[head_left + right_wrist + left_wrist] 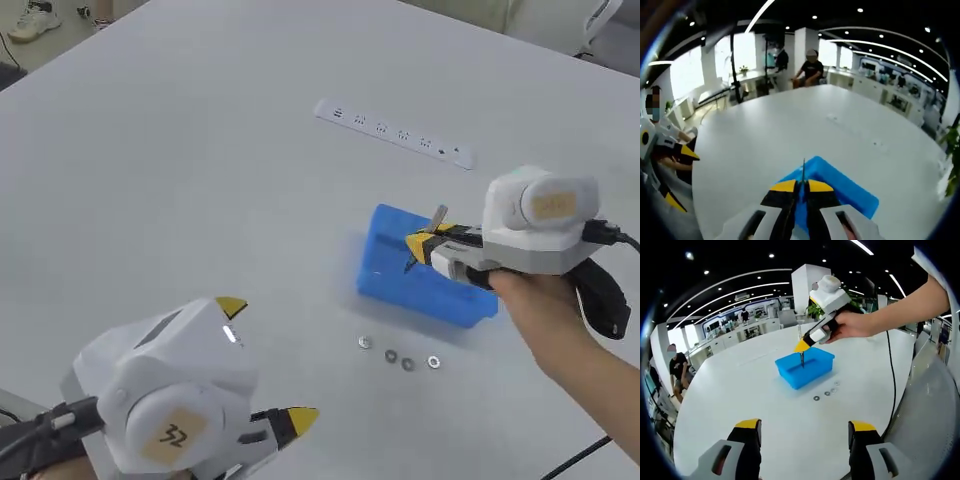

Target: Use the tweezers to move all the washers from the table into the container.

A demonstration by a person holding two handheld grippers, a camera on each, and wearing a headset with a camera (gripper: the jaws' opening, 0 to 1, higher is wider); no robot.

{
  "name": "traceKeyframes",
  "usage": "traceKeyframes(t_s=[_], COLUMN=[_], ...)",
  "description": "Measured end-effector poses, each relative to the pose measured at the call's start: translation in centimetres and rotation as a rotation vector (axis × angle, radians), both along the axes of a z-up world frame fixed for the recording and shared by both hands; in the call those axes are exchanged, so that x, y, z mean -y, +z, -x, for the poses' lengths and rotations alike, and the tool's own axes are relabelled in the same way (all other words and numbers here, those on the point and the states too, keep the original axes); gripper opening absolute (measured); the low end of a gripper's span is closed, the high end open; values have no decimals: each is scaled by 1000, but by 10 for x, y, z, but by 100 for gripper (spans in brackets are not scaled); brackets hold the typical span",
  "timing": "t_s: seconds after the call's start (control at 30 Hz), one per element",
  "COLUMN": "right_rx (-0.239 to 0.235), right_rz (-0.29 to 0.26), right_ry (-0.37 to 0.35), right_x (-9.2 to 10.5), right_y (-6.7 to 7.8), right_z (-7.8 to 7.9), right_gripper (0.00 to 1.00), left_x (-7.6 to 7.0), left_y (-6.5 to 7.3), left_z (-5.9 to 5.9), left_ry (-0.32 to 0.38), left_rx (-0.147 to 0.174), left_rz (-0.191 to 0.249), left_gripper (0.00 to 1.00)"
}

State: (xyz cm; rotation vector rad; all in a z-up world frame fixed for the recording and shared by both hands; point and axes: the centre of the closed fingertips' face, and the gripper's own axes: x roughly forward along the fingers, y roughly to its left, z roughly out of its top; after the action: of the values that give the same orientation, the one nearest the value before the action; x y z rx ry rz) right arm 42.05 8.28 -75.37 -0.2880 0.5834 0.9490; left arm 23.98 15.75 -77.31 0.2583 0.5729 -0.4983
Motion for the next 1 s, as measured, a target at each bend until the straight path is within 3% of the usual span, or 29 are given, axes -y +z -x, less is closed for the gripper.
traceKeyframes(t_s=[0.1, 0.17, 0.37, 0.53, 0.8, 0.93, 1.0], right_rx=[9, 8, -2, -32, -74, -97, -101], right_rz=[-27, -45, -98, -116, -103, -84, -72], right_ry=[-1, -2, -15, -40, -38, -36, -38], right_x=[2, 3, 0, -1, -3, -4, -4], right_y=[12, 17, 21, 10, -11, -26, -34], right_z=[11, 20, 50, 62, 73, 75, 75], right_gripper=[3, 3, 3, 3, 4, 4, 4], left_x=[3, 9, 8, 5, 9, 11, 11], left_y=[2, 7, 18, 26, 31, 28, 29], left_z=[0, -1, -3, -5, -5, -5, -5], left_ry=[-1, 4, 1, 1, -1, -10, -6], left_rx=[-9, -14, 7, 20, 13, 9, 8], left_rz=[35, 104, 91, 81, 113, 78, 86], left_gripper=[73, 77, 79, 81, 85, 83, 82])
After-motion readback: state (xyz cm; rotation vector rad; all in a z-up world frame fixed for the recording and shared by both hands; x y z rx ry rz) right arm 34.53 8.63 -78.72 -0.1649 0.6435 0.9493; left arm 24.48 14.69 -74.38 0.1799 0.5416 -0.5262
